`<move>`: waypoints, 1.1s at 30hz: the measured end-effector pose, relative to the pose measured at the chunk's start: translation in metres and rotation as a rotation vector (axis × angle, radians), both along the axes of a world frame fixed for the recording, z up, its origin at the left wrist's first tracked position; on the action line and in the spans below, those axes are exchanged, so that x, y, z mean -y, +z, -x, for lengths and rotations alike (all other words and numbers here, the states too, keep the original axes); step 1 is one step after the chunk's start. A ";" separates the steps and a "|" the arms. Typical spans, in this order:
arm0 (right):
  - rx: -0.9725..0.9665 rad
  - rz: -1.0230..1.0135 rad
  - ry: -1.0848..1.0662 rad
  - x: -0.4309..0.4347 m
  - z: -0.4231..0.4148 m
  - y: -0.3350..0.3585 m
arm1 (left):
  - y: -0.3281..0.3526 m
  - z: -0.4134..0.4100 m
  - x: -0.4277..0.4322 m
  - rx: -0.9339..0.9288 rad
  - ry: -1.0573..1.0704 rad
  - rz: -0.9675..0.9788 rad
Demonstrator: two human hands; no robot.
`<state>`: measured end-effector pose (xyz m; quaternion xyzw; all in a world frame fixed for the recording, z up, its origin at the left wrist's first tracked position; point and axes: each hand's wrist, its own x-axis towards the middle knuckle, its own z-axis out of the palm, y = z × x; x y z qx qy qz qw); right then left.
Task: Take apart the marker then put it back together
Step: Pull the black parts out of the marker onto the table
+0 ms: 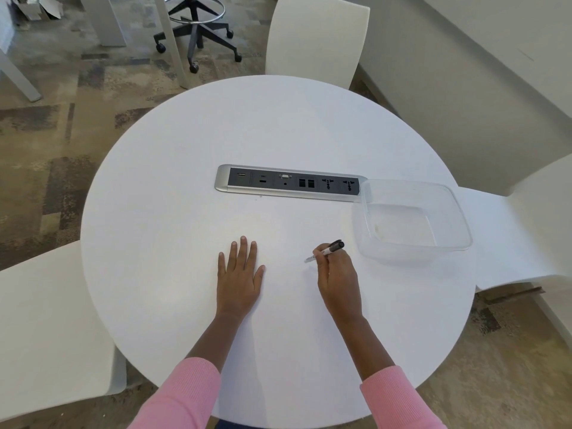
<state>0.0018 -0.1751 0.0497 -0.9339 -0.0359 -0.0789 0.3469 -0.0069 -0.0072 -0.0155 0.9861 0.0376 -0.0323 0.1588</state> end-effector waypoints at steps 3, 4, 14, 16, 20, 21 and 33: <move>-0.143 0.028 0.018 0.001 -0.004 -0.006 | 0.000 0.000 0.000 -0.002 -0.004 0.001; -0.154 0.032 0.011 0.002 -0.005 -0.007 | 0.000 0.000 0.001 -0.002 -0.006 0.005; -0.058 -0.004 -0.015 0.000 -0.001 0.000 | 0.003 -0.001 0.001 0.009 -0.020 0.003; -0.172 0.009 0.012 0.001 -0.003 -0.006 | 0.003 -0.001 0.000 0.000 -0.024 -0.005; -0.148 0.039 0.015 0.005 -0.003 -0.007 | 0.004 -0.001 0.001 -0.014 -0.025 -0.005; -0.154 0.023 0.010 0.005 -0.003 -0.004 | 0.004 -0.001 0.000 -0.023 -0.024 -0.006; -0.059 -0.206 -0.139 0.007 -0.014 0.030 | 0.008 -0.001 0.001 0.004 -0.027 -0.014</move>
